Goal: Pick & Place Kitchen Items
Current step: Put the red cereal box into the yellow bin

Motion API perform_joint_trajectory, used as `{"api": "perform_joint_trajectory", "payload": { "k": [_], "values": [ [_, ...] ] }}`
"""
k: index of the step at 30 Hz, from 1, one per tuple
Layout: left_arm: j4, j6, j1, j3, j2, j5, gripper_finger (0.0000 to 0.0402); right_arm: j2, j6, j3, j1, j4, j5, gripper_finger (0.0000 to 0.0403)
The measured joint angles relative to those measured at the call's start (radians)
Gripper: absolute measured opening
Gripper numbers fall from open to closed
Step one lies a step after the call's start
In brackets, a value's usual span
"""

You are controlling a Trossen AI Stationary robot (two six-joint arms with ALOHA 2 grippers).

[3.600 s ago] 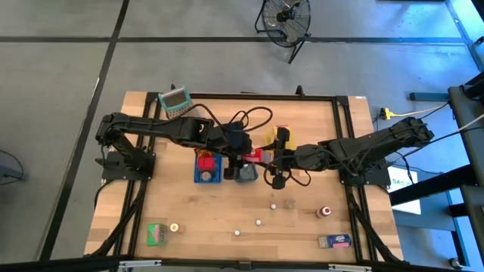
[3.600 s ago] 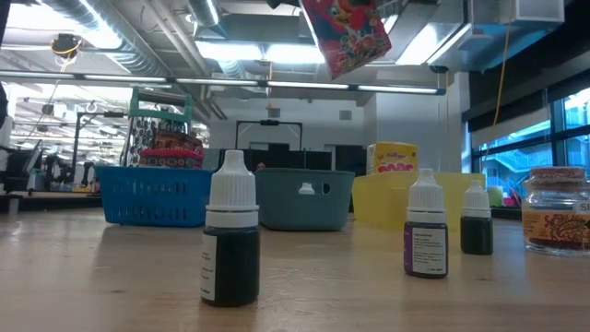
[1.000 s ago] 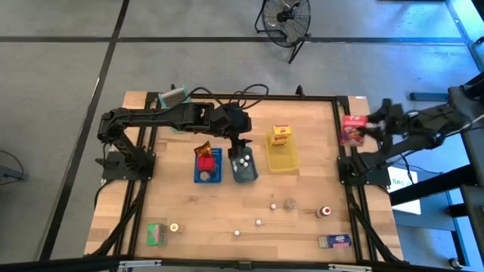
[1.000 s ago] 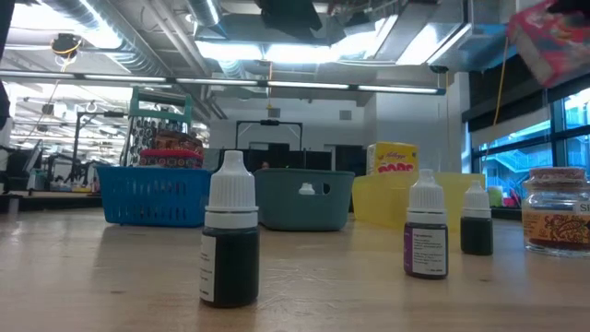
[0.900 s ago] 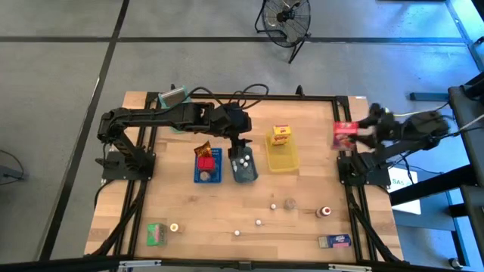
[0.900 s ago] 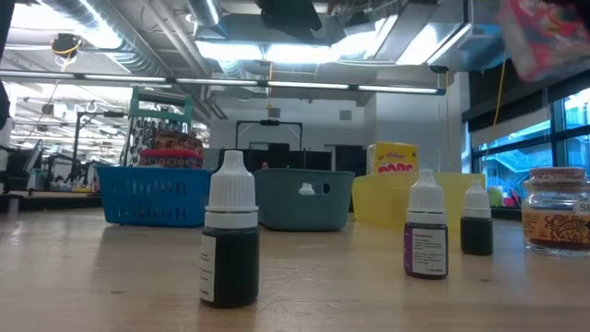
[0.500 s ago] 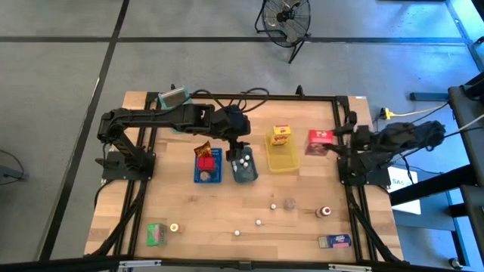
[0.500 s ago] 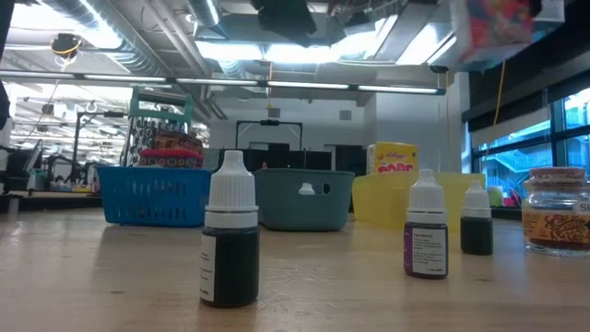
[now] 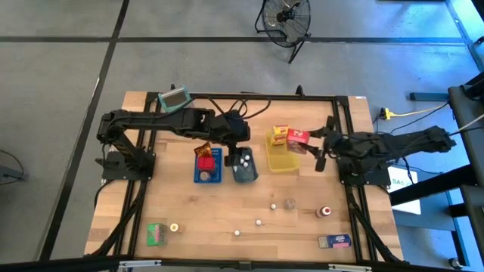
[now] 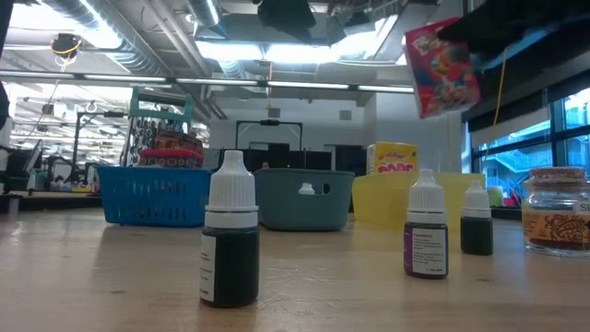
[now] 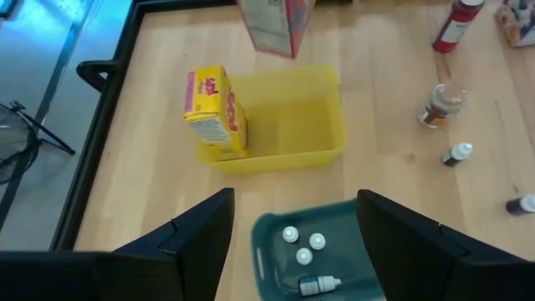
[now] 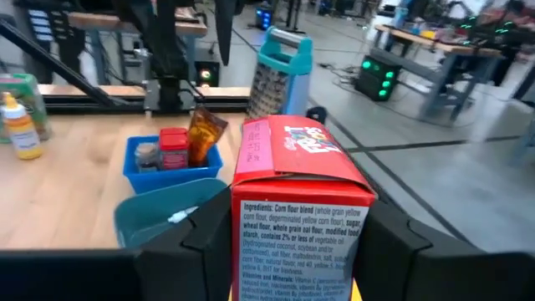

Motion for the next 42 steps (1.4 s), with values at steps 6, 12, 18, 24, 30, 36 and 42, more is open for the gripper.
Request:
{"api": "perform_joint_trajectory", "payload": {
  "k": [6,12,18,24,30,36,42],
  "values": [
    [-0.012,0.000,-0.027,0.000,0.000,0.001,0.0248,0.018,0.002,-0.100,-0.118,0.150,-0.171,0.0187],
    [-0.014,0.000,-0.046,0.000,0.000,0.002,0.0246,0.038,-0.034,-0.228,-0.225,0.286,-0.309,0.0187],
    [-0.013,0.000,-0.045,0.000,0.000,0.002,0.0248,0.088,-0.041,-0.324,-0.301,0.444,-0.391,0.0187],
    [-0.012,0.000,-0.043,0.000,0.000,-0.003,0.0247,0.171,-0.059,-0.351,-0.359,0.531,-0.450,0.0187],
    [0.001,0.000,-0.043,0.000,0.000,-0.006,0.0247,0.307,-0.068,-0.351,-0.386,0.625,-0.505,0.0187],
    [0.023,0.000,-0.042,0.000,0.001,-0.007,0.0248,0.418,-0.072,-0.352,-0.390,0.761,-0.546,0.0187],
    [0.023,0.000,-0.042,0.000,0.001,-0.007,0.0246,0.472,-0.092,-0.352,-0.390,0.844,-0.558,0.0187]
  ]
}}
